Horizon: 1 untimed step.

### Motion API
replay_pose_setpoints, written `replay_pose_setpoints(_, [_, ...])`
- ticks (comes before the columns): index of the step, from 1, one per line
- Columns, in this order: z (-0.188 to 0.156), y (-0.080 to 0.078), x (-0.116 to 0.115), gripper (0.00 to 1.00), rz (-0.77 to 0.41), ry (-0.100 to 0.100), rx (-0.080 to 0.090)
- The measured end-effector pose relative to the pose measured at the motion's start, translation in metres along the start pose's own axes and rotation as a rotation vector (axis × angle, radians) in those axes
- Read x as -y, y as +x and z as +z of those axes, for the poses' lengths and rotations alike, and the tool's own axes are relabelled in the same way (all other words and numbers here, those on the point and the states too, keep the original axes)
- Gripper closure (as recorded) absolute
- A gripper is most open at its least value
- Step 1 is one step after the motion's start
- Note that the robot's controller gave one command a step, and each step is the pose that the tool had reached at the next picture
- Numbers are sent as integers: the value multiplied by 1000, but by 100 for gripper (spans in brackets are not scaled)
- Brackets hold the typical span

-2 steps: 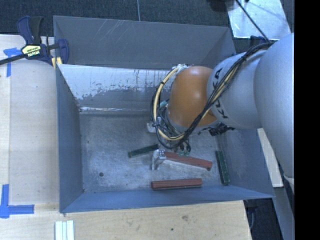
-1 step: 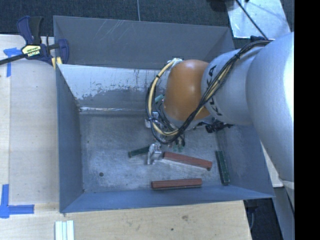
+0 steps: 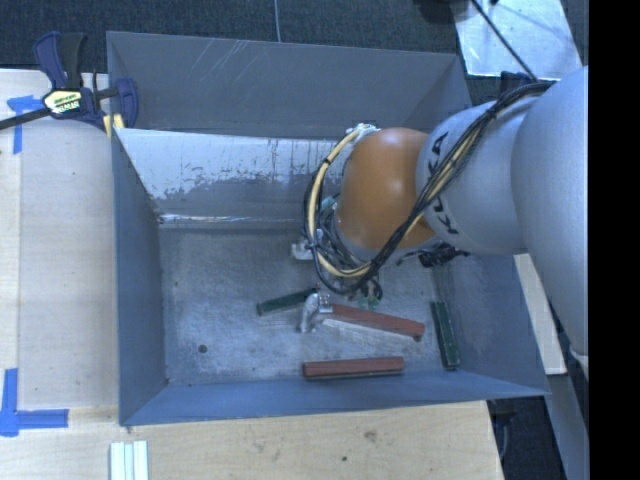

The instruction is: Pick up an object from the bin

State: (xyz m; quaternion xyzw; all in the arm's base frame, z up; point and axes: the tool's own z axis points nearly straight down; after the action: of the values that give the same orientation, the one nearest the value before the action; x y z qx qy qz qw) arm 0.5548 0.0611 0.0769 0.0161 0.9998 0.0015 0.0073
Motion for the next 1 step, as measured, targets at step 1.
replay_pose_setpoints(1, [0, -6, -5, 0, 34, 4, -13])
